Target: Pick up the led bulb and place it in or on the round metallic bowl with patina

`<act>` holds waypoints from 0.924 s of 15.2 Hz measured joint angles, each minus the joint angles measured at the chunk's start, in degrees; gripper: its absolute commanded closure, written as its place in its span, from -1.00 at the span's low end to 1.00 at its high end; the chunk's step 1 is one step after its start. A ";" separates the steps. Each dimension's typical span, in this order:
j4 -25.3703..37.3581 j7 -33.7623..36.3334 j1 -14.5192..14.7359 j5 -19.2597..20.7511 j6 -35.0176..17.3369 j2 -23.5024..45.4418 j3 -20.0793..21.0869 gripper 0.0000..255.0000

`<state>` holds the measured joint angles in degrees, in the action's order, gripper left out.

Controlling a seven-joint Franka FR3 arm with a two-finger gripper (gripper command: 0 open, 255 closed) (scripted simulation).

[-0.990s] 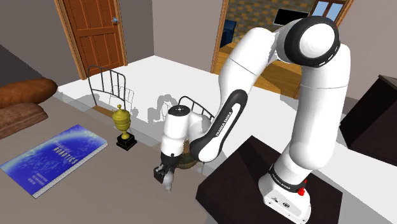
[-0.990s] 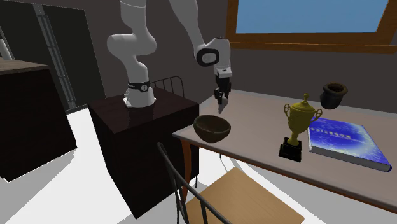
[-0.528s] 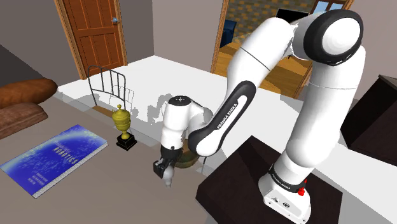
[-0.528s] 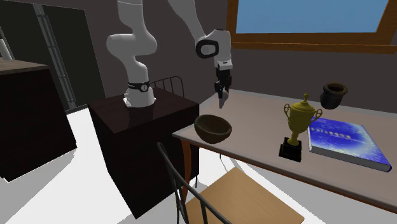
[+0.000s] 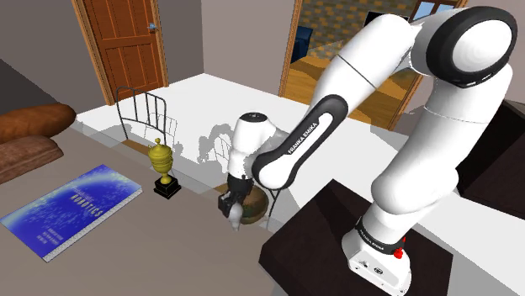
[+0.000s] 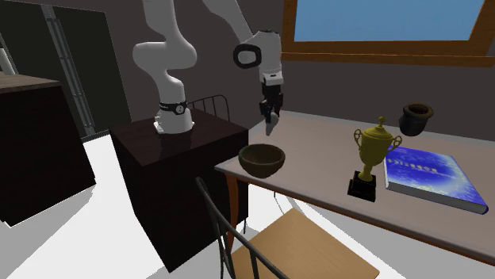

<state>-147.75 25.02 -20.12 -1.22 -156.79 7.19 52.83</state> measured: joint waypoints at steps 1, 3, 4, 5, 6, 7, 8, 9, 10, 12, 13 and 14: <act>-0.84 -3.63 -2.26 -2.65 0.23 -1.31 0.80 1.00; -2.11 -10.39 -5.42 -7.98 1.00 -3.89 1.84 1.00; -2.98 -13.62 -6.63 -10.28 1.07 -4.97 1.84 1.00; -3.04 -16.72 -7.77 -12.21 1.91 -5.98 1.48 1.00; -4.02 -19.88 -8.61 -14.38 1.91 -7.05 1.09 1.00; -4.14 -22.61 -9.40 -15.87 2.65 -7.92 0.40 1.00; -4.59 -23.77 -9.87 -15.97 2.18 -7.67 -0.11 1.00; -4.63 -23.71 -10.27 -14.97 1.60 -6.84 -0.47 1.00; -4.86 -23.20 -10.49 -13.65 0.69 -5.86 -0.77 1.00; -4.96 -20.49 -10.44 -9.16 -1.51 -2.94 -1.90 1.00; -4.93 -19.14 -10.09 -7.12 -2.35 -1.77 -2.63 1.00; -4.77 -17.11 -9.32 -4.26 -3.47 -0.06 -3.95 1.00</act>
<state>-152.51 7.90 -29.44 -5.48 -160.26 7.13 48.89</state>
